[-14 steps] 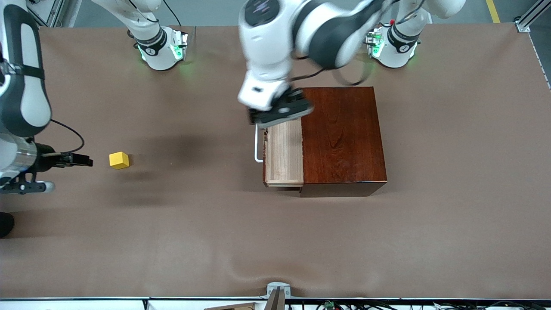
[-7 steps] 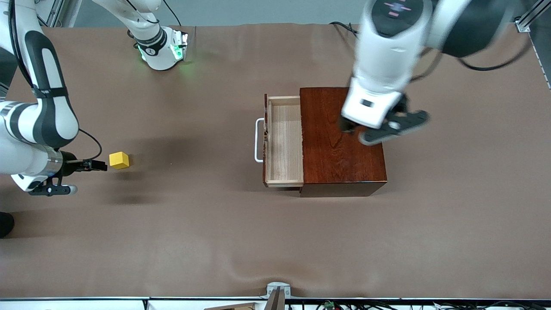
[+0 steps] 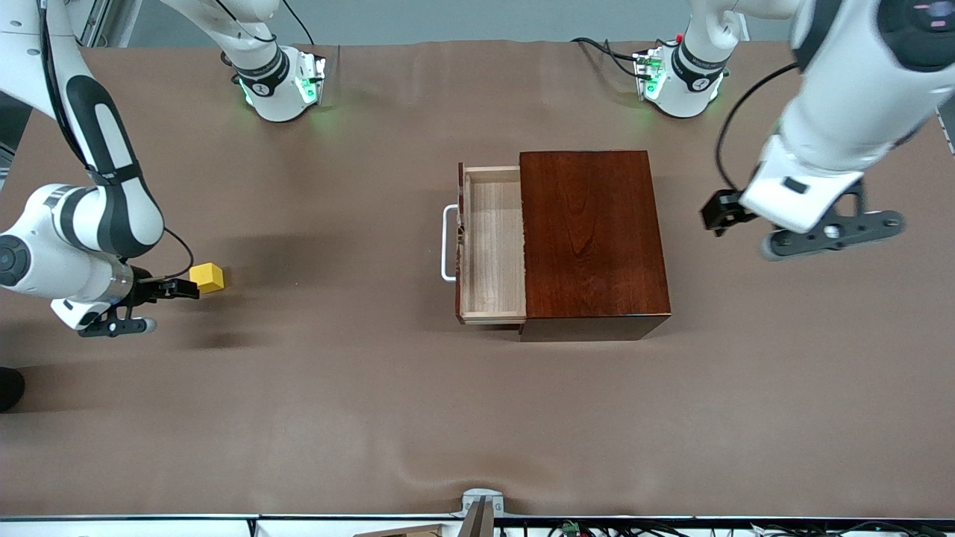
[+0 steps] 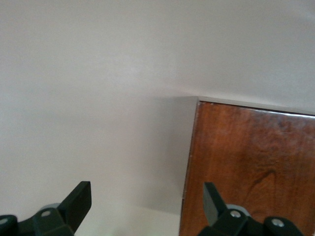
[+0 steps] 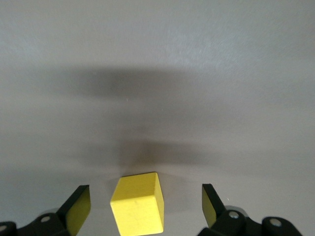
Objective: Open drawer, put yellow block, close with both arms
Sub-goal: 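Lower the right gripper over the yellow cube and close on it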
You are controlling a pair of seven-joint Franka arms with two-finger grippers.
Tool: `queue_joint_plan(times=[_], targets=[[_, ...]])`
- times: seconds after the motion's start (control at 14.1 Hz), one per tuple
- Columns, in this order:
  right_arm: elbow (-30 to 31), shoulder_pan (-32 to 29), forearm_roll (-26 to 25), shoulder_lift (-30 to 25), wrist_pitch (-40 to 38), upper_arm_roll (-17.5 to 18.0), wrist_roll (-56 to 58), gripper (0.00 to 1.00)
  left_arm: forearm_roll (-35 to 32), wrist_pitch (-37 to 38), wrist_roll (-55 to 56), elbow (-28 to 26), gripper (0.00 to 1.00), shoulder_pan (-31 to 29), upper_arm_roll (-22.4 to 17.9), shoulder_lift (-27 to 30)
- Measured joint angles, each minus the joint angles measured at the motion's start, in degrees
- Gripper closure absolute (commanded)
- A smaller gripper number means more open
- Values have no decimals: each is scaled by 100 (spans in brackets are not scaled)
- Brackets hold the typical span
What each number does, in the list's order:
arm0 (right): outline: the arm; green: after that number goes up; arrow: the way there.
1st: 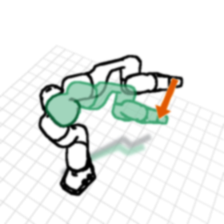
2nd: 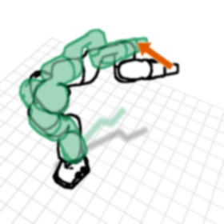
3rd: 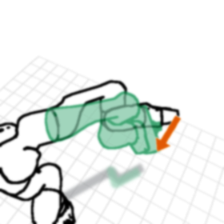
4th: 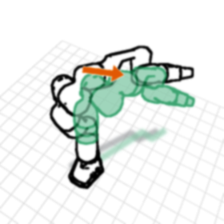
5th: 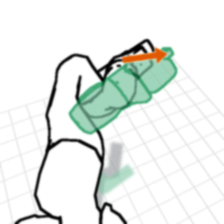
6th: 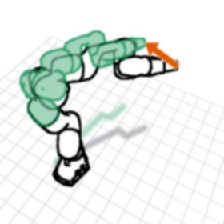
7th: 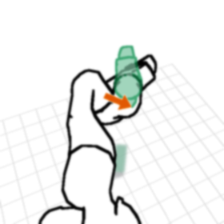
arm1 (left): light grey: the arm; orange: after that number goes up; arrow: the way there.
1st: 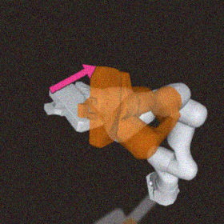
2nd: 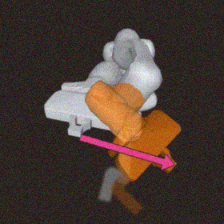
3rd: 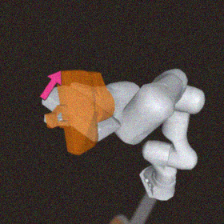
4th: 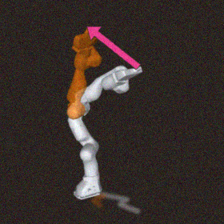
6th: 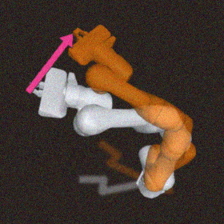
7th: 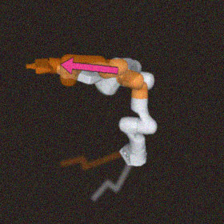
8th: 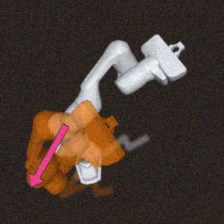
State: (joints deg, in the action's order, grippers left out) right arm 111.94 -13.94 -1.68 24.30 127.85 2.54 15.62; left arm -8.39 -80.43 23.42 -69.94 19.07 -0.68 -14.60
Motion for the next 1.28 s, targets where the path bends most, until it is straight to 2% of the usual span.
queue_joint_plan(times=[0.35,0.43,0.57,0.64,0.71,0.92,1.28], targets=[[502,-32,-3,42,539,1,290,0,406,-3,-1046,-189,0,-857,14,292],[615,-32,-5,50,624,1,293,6,541,-22,-1243,-300,0,-1034,17,384],[761,-32,-7,57,657,3,297,39,684,-187,-1671,-654,0,-1332,17,647],[803,-32,-7,59,661,4,298,77,708,-267,-1809,-879,0,-1423,14,807],[820,-32,-8,59,661,4,301,99,723,-309,-1886,-1106,0,-1471,16,978],[818,-32,-22,50,600,12,305,100,725,-353,-1898,-1622,0,-1640,170,1424],[578,-25,-19,-9,-94,87,296,100,725,-368,-1898,-1852,0,-1767,358,1690]])
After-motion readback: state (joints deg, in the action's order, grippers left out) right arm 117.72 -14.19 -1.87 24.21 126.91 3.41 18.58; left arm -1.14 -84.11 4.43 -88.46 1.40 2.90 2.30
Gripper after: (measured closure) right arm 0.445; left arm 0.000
